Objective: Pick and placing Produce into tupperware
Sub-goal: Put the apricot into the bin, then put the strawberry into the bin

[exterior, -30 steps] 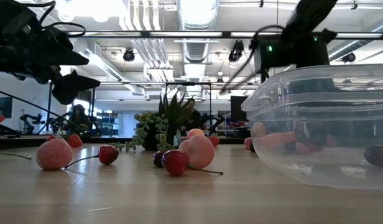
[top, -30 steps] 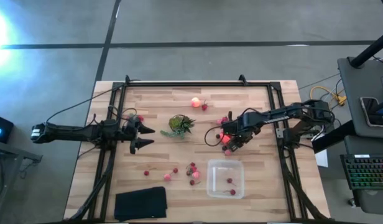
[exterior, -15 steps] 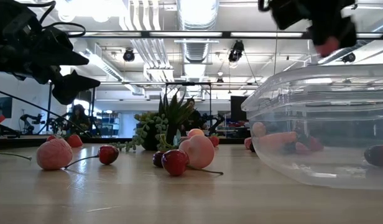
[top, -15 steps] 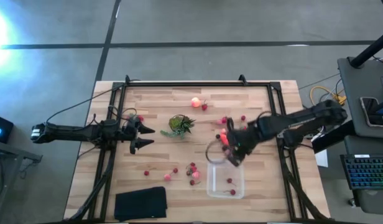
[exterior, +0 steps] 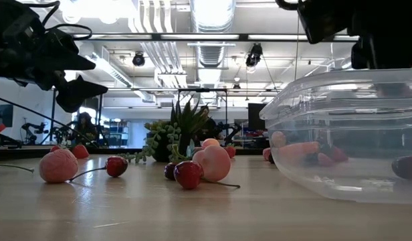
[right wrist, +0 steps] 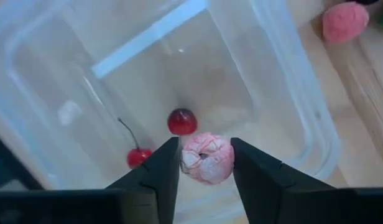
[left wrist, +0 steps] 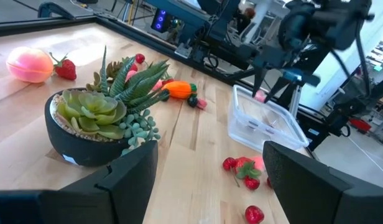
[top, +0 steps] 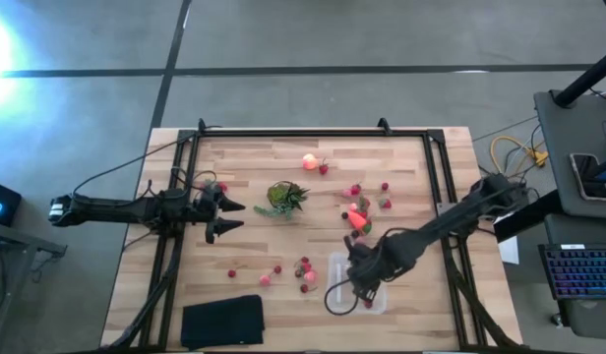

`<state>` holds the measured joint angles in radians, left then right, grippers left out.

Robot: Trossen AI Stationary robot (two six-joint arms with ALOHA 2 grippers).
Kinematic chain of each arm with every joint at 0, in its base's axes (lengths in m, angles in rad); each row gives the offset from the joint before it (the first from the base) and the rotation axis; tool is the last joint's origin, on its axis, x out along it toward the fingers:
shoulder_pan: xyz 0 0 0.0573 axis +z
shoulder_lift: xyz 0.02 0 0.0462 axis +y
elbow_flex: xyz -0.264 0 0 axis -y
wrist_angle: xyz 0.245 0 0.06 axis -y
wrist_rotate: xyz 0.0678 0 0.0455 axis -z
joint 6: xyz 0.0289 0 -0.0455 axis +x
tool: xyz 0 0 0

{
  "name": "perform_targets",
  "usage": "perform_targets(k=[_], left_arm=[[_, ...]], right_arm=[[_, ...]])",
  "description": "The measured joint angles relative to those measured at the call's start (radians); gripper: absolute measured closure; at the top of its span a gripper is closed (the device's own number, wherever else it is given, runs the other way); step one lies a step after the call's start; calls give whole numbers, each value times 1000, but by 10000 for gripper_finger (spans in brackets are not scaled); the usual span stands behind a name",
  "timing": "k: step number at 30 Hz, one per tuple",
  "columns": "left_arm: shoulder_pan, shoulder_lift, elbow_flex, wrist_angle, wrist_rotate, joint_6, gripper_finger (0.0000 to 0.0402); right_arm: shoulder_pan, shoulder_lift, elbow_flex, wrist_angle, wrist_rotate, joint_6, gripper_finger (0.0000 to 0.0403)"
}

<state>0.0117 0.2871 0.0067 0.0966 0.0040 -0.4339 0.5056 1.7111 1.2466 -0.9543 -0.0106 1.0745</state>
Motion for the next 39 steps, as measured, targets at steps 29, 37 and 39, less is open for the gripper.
perform_targets(k=[29,37,39], left_arm=[[0,0,0,-1,0,0,125],[0,0,0,-1,0,0,125],[0,0,0,-1,0,0,125]], right_arm=[[-473,-189,108,-538,303,33,169],[-627,-96,-2,-413,200,-274,170],[-646,-71,-28,-393,160,-331,170]])
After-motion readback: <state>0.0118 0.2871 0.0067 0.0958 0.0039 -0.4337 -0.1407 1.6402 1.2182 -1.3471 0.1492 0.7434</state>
